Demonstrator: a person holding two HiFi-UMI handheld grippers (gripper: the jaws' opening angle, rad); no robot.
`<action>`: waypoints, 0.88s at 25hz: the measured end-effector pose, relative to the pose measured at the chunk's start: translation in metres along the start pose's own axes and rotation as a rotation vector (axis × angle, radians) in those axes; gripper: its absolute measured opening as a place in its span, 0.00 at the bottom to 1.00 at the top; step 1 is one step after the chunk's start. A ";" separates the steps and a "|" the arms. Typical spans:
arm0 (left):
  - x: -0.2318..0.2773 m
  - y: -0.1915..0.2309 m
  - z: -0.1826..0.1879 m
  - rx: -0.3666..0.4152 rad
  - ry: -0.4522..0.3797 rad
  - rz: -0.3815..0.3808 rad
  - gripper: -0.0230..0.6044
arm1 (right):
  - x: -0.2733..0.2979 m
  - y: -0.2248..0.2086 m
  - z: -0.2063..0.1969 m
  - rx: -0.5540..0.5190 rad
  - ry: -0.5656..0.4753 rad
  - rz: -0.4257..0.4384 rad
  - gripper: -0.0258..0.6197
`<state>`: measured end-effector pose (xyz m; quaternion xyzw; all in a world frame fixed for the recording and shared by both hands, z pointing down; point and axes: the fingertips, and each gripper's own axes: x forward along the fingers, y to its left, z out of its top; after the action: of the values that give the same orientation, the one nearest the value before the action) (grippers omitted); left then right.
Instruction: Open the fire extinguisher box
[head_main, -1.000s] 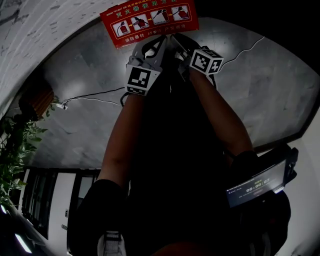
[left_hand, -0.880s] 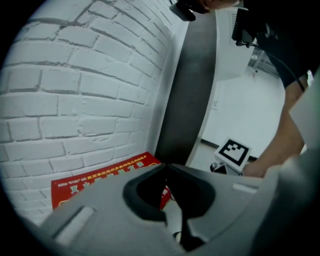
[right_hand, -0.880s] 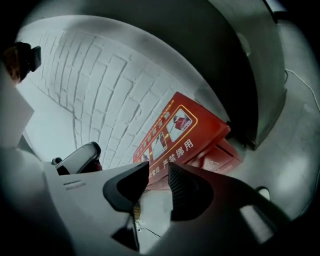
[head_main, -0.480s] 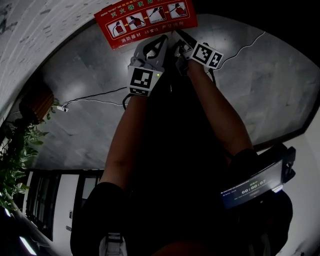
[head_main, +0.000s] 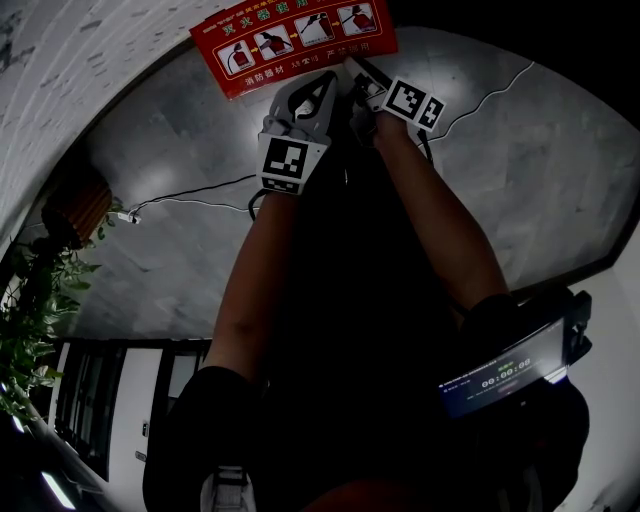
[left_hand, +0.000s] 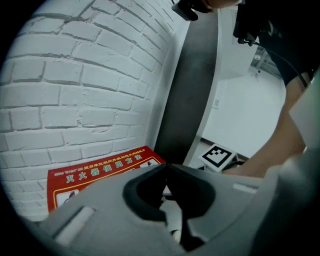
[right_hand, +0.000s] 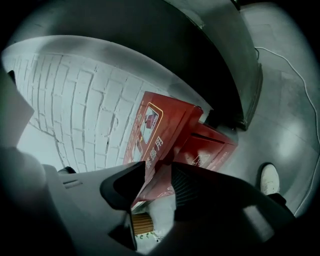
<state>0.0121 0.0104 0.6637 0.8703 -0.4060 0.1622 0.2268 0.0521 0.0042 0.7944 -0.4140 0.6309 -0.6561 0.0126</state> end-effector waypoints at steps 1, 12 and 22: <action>0.000 0.001 0.000 -0.001 0.000 0.001 0.04 | 0.001 -0.001 0.000 0.004 0.004 0.001 0.30; -0.001 0.001 -0.002 -0.008 0.002 0.008 0.04 | 0.007 -0.001 0.003 0.010 0.019 -0.023 0.26; -0.012 0.002 0.024 -0.001 -0.036 0.030 0.04 | -0.026 0.044 0.013 0.022 -0.013 0.037 0.22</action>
<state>0.0058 0.0044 0.6387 0.8668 -0.4231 0.1495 0.2176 0.0544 -0.0009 0.7421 -0.4065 0.6311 -0.6598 0.0335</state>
